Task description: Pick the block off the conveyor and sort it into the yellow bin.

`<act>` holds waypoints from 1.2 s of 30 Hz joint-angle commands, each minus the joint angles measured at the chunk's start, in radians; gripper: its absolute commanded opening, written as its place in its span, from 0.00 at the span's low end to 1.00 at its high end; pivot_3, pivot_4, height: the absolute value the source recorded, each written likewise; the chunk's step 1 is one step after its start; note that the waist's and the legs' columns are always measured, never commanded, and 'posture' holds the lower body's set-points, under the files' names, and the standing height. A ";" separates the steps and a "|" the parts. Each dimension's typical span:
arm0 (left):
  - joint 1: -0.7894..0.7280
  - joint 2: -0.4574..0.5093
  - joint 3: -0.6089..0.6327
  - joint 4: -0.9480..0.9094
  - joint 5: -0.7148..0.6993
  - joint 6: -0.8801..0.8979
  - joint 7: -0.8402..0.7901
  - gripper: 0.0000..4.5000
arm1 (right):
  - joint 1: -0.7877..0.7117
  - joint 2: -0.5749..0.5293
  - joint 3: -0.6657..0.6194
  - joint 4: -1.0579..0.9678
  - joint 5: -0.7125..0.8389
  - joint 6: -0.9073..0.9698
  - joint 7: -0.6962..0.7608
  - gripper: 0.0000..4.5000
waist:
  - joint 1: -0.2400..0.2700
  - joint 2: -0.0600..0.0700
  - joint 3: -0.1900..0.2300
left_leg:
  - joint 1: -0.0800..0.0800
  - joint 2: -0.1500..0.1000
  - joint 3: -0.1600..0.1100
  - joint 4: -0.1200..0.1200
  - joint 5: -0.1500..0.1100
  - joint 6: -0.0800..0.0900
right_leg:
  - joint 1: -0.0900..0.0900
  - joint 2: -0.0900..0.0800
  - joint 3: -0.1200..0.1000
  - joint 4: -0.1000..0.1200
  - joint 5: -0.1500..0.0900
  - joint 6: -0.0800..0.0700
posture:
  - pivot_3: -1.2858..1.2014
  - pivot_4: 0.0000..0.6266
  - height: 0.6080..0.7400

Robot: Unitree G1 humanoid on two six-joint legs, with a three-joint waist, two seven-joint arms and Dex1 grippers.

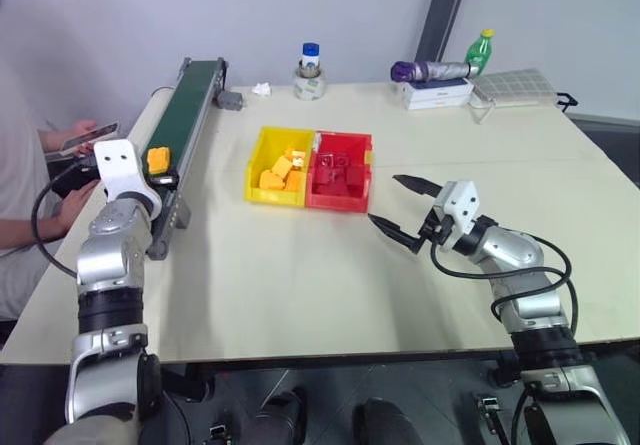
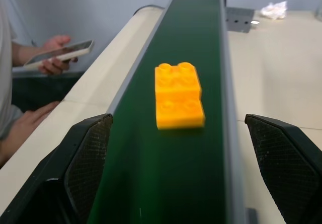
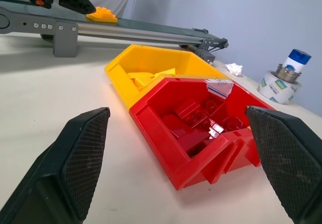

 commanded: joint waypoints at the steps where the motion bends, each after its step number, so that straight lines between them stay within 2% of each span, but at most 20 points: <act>1: -0.041 0.041 0.006 0.022 0.019 -0.028 -0.006 0.99 | -0.002 -0.002 -0.013 -0.045 0.005 -0.003 -0.007 1.00 | 0.000 0.000 0.000 | 0.000 0.000 0.000 0.000 0.000 0.000 | 0.000 0.000 0.000 0.000 0.000 0.000 | 0.52 0.24 1.00; 8: -0.028 0.035 -0.006 0.044 -0.010 0.029 -0.056 0.99 | 0.002 -0.003 -0.013 -0.050 0.005 -0.002 -0.011 1.00 | -0.001 0.000 0.000 | 0.000 0.000 0.000 0.000 0.000 0.000 | 0.000 0.000 0.000 0.001 0.000 0.000 | 0.52 0.24 1.00; 12: -0.025 0.027 0.019 0.040 -0.028 0.102 -0.040 0.72 | 0.003 -0.006 -0.015 -0.051 0.007 -0.001 -0.010 1.00 | -0.001 0.000 0.000 | 0.000 0.000 0.000 0.000 0.000 0.000 | 0.000 0.000 0.000 0.001 0.000 0.000 | 0.52 0.24 1.00; 15: -0.022 0.023 0.035 0.000 -0.042 0.098 -0.034 0.36 | 0.003 -0.009 -0.016 -0.052 0.006 0.001 -0.008 1.00 | -0.001 0.000 0.000 | 0.000 0.000 0.000 0.000 0.000 0.000 | 0.000 0.000 0.000 0.001 0.000 0.000 | 0.52 0.24 1.00; 16: -0.026 0.024 0.043 -0.008 -0.046 0.107 -0.027 0.29 | 0.003 -0.009 -0.017 -0.052 0.007 0.002 -0.008 1.00 | -0.001 0.000 0.000 | 0.000 0.000 0.000 0.000 0.000 0.000 | 0.000 0.000 0.000 0.001 0.000 0.000 | 0.52 0.24 1.00; 21: -0.074 0.044 -0.001 -0.093 -0.003 -0.010 -0.033 0.30 | 0.001 -0.011 -0.018 -0.047 0.006 0.002 -0.006 1.00 | 0.000 0.000 0.000 | 0.000 0.000 0.000 0.000 0.000 0.000 | 0.000 0.000 0.000 0.001 0.000 0.000 | 0.52 0.24 1.00; 25: -0.128 -0.038 -0.048 -0.106 -0.026 -0.083 -0.068 0.30 | -0.010 -0.005 -0.013 -0.037 0.002 0.000 -0.006 1.00 | 0.012 0.000 0.000 | 0.000 0.000 0.000 0.002 0.000 0.000 | 0.001 0.000 0.000 0.001 0.000 0.001 | 0.52 0.24 1.00; 27: -0.164 -0.117 -0.082 -0.087 -0.055 -0.093 -0.097 0.30 | -0.019 0.000 -0.009 -0.031 0.000 0.000 -0.007 1.00 | 0.021 0.000 0.000 | 0.001 0.000 0.000 0.002 0.000 0.000 | 0.002 0.000 0.000 0.001 0.001 0.002 | 0.52 0.24 1.00; 31: -0.239 -0.212 -0.171 0.040 0.007 -0.166 -0.102 0.30 | -0.026 0.002 -0.007 -0.027 -0.001 0.000 -0.009 1.00 | 0.023 0.000 0.000 | 0.001 -0.001 0.000 0.004 0.000 0.000 | 0.004 0.000 0.000 0.001 0.001 0.002 | 0.52 0.24 1.00; 36: -0.343 -0.265 -0.226 0.293 0.062 -0.302 -0.117 0.30 | -0.011 -0.002 -0.011 -0.052 -0.002 0.009 -0.019 1.00 | 0.009 -0.001 0.000 | 0.000 -0.001 0.000 0.003 0.001 0.001 | 0.002 0.000 0.000 0.001 0.002 0.002 | 0.52 0.24 1.00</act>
